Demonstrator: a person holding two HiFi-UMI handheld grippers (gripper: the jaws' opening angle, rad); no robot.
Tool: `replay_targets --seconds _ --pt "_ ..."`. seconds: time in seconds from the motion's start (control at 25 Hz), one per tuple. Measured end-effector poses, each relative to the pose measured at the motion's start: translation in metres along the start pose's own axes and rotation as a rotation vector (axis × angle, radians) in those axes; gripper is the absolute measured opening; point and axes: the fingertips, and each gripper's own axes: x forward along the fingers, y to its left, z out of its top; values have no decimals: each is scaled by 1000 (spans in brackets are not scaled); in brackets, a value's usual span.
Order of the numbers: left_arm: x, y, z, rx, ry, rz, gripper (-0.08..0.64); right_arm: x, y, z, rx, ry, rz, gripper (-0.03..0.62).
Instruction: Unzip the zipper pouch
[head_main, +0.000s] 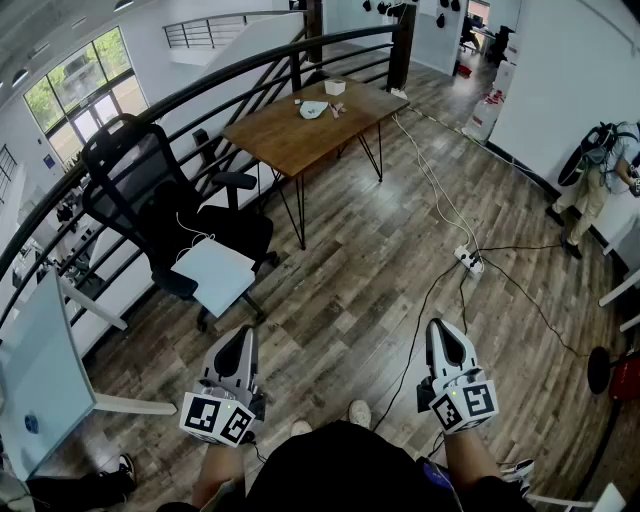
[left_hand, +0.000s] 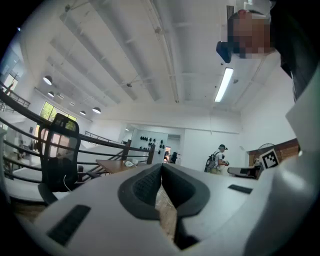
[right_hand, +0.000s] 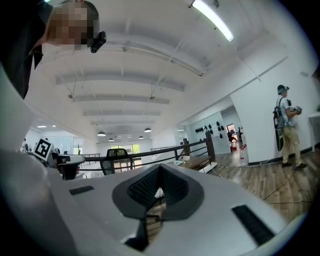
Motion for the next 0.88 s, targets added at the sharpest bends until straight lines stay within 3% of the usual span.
replay_targets --seconds 0.36,0.88 --pt "-6 5 -7 -36 11 1 14 -1 2 0 -5 -5 -1 -8" --pt "12 -17 -5 -9 26 -52 15 1 -4 14 33 -53 22 -5"
